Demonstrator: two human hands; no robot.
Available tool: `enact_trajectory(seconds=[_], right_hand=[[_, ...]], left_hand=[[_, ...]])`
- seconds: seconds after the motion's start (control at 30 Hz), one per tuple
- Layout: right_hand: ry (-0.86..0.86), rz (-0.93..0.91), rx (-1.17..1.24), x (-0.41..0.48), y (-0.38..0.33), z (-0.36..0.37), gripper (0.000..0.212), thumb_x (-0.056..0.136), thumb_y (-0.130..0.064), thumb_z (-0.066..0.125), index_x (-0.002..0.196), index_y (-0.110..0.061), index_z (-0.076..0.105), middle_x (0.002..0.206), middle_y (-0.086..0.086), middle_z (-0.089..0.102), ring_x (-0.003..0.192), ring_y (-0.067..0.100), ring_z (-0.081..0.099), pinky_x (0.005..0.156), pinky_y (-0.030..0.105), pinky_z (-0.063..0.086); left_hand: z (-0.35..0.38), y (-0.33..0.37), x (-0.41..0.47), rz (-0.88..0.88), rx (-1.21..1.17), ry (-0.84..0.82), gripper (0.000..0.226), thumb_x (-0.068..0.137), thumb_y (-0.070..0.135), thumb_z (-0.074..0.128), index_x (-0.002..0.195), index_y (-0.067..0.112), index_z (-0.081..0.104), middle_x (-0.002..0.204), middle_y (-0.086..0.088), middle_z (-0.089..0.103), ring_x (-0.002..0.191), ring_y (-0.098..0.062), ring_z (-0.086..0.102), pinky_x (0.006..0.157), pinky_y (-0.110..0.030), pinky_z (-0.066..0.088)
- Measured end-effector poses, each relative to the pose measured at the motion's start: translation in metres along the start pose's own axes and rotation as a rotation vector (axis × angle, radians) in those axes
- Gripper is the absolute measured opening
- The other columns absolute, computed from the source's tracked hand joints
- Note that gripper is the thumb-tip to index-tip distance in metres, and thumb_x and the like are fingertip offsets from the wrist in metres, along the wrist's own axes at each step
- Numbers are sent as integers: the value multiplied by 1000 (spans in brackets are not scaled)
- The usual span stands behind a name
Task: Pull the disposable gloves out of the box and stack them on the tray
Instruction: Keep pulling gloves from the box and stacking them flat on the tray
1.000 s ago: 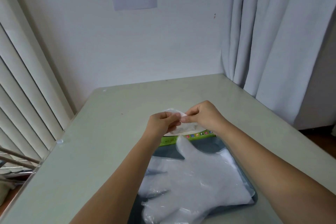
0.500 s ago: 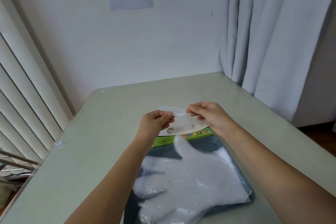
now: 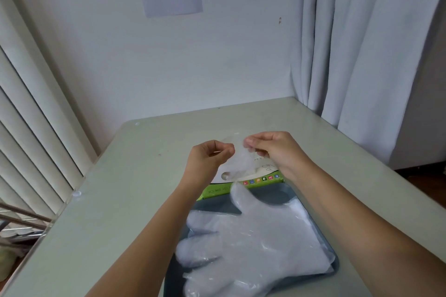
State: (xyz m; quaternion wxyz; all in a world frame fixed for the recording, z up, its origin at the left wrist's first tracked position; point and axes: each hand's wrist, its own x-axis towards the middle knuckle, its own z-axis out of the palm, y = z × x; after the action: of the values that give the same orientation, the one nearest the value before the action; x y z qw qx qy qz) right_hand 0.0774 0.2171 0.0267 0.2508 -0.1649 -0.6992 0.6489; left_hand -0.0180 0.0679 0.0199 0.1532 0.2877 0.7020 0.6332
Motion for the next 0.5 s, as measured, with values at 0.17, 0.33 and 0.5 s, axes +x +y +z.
enact_trajectory(seconds=[0.17,0.33,0.5], right_hand=[[15,136,247,-2,4,-4,10,91,-5,60,95,-3,69,85,6,74,77,11,70,66,16,53],[50,170,304,-2,6,-8,14,79,5,70,88,-5,68,77,4,73,73,11,70,64,17,54],[160,162,186,8,10,-21,15,83,-6,70,94,5,70,69,3,59,62,10,50,63,18,44]], left_hand=[[8,-8,4,-49,169,-28,40,80,31,77,114,17,61,113,7,63,99,-5,61,66,-12,46],[22,-19,15,139,505,-62,49,83,28,73,128,25,54,123,8,56,111,-10,52,93,-27,46],[21,-33,19,190,908,-166,35,94,9,50,127,20,50,113,-4,67,102,-24,60,87,-33,48]])
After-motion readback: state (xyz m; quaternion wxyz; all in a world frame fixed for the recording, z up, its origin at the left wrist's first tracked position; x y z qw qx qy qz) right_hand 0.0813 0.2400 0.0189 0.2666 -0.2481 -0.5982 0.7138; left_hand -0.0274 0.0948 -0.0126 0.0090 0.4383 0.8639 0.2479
